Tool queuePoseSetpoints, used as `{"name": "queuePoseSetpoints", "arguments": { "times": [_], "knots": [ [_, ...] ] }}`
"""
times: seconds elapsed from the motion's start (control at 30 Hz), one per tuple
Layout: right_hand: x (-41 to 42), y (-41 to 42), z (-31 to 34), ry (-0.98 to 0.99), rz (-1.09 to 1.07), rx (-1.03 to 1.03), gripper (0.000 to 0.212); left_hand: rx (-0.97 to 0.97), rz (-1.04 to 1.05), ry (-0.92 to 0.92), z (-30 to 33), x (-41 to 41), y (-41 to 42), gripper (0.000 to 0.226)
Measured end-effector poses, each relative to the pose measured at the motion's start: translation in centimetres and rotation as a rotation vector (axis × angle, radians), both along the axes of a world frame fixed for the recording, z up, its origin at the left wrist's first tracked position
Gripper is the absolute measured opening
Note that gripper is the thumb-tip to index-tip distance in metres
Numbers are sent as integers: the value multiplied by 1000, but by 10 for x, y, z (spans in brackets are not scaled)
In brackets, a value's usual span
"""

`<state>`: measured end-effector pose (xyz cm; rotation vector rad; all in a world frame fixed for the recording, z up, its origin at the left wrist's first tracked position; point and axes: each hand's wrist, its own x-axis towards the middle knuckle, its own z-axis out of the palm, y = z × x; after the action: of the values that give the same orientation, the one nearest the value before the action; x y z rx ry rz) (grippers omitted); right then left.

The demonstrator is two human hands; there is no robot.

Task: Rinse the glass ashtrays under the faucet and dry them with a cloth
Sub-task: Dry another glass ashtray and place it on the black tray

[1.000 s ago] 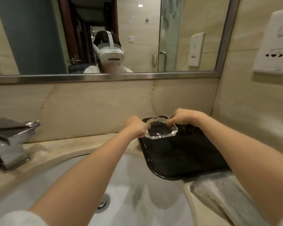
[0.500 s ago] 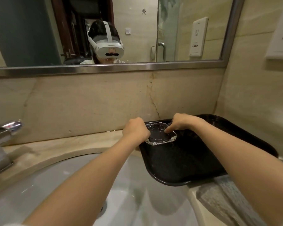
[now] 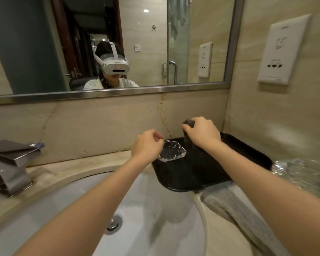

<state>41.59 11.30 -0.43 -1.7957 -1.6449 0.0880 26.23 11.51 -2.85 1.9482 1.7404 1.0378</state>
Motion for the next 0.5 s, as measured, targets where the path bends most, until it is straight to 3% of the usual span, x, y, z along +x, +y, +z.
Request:
{"name": "queuePoseSetpoints", "arguments": {
  "times": [0.17,0.37,0.5],
  "knots": [
    [-2,-81,-13,170,-80,186,29,-57,-208,-290,-6,35,-54,9],
    [36,-163,-52,309,-100,167,23,-107,-412,-368,3,99,-101,9],
    [62,-192,-55,555,-94,193,26,-153,-506,-343,7,145,-120,11]
  ]
}}
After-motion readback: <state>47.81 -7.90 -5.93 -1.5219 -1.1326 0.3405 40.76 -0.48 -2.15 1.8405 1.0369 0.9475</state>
